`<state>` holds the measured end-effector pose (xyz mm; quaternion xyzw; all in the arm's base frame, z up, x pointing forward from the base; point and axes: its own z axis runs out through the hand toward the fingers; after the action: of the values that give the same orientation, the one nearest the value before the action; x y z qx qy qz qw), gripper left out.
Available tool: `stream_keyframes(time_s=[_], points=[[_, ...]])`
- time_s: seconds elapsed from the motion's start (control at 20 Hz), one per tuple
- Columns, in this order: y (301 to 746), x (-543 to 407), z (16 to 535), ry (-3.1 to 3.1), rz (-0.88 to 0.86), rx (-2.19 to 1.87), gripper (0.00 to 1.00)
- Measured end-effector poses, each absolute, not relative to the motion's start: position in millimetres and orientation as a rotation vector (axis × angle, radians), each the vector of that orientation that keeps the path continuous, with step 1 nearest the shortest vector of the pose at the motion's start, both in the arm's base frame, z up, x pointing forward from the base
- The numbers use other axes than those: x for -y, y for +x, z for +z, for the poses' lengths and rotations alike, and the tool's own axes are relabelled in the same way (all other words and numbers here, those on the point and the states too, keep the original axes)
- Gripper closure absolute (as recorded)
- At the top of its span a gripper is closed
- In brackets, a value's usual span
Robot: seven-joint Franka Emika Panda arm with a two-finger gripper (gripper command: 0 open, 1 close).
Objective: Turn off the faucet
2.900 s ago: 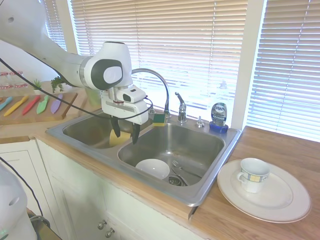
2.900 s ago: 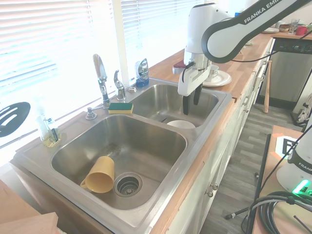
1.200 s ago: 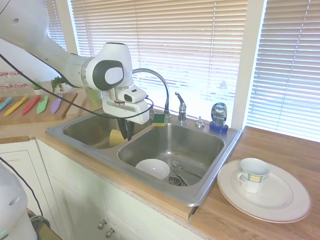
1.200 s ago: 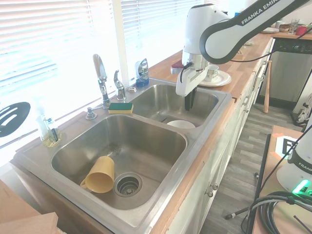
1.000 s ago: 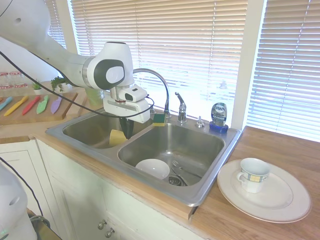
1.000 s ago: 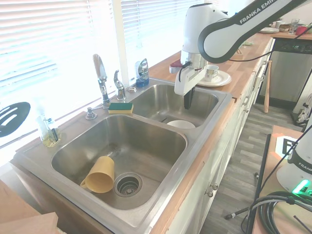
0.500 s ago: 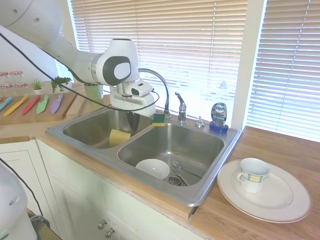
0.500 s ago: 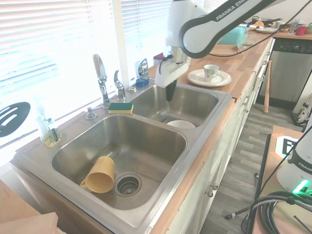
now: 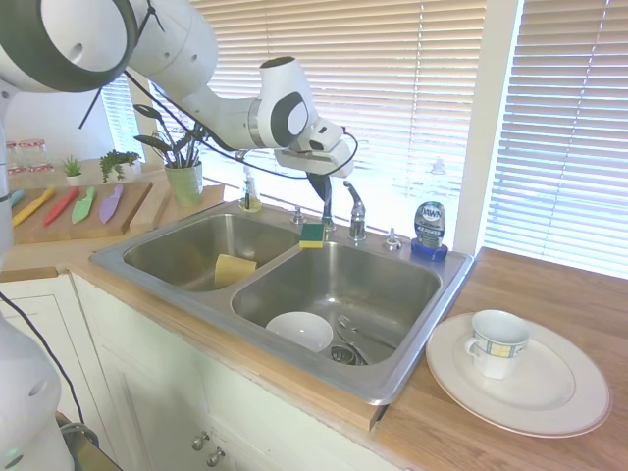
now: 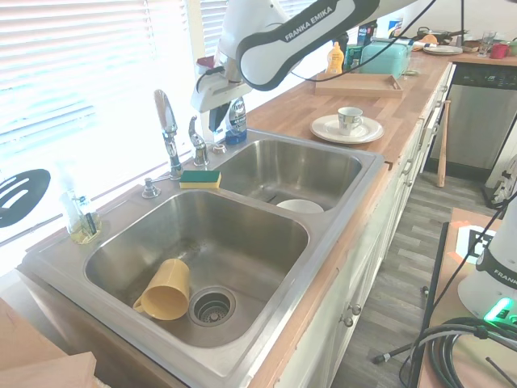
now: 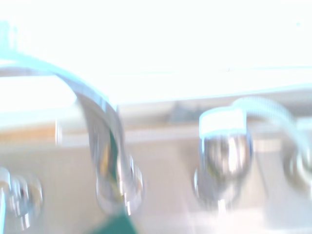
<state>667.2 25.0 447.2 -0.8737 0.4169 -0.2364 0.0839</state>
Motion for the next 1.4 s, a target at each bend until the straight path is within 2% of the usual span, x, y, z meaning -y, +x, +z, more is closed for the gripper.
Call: stream_keyframes(time_s=[0.45,0.8,1.4], points=[[710,-41,489,-2.559,-0.809,-1.241,1.00],[738,-28,469,-2.575,-0.808,-1.285,1.00],[744,-7,441,-2.564,-0.740,-1.359,1.00]])
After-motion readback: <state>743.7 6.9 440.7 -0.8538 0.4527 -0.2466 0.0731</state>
